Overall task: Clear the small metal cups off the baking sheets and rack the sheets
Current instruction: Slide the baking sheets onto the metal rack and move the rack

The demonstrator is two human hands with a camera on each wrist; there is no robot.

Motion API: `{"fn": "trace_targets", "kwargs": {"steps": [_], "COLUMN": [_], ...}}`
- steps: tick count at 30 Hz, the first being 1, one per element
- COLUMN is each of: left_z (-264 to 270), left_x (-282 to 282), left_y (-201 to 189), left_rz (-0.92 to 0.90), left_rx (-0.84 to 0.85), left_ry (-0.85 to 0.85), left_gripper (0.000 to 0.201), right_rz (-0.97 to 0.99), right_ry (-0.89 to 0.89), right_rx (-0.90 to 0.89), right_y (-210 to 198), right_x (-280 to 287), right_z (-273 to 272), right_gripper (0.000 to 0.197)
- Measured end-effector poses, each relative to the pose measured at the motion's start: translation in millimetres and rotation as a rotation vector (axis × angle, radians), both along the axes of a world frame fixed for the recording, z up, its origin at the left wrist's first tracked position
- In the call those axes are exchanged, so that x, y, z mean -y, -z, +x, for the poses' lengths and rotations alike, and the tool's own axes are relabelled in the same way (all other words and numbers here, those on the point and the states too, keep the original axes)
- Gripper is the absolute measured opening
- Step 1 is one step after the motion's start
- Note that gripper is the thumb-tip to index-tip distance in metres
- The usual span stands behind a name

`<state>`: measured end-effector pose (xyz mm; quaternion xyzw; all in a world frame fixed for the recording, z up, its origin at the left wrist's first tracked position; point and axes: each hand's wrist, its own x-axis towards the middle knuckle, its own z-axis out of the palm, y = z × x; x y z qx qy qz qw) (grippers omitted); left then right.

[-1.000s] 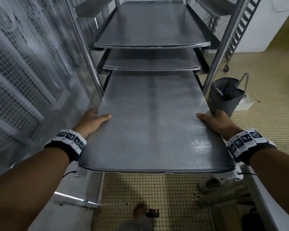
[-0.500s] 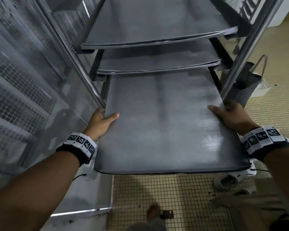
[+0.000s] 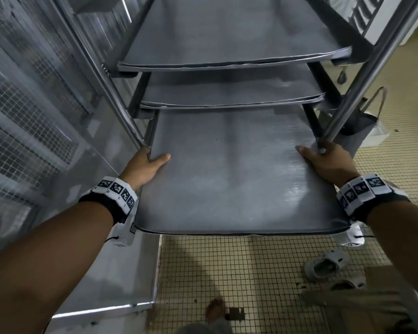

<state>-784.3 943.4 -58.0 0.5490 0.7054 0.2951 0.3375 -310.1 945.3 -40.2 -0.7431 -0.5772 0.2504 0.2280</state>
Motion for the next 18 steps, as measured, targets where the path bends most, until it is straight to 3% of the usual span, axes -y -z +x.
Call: {"fn": "trace_targets", "kwargs": {"steps": [3,7,12,18], "left_z": [1,-4,9,37], "left_x": [16,45,86,125], "left_y": [-7,-2,-7,-18], "left_rz": [-0.028,-0.081,-0.091,-0.178], "left_rx": [-0.012,0.000,-0.052,-0.344], "left_ry": [0.051,0.054,0.035,0.120], "left_gripper": [0.032,0.033,0.066,0.088], "right_rz": [-0.033,-0.069,-0.062,-0.154], "right_ry": [-0.006,-0.043,-0.071,-0.221], "right_rx": [-0.047,-0.100,-0.087,-0.042], "right_y": [7,10,3,-24], "right_x": [8,35,79,129], "right_z": [11,21,18,0], "right_gripper": [0.070,0.087,0.071,0.096]}}
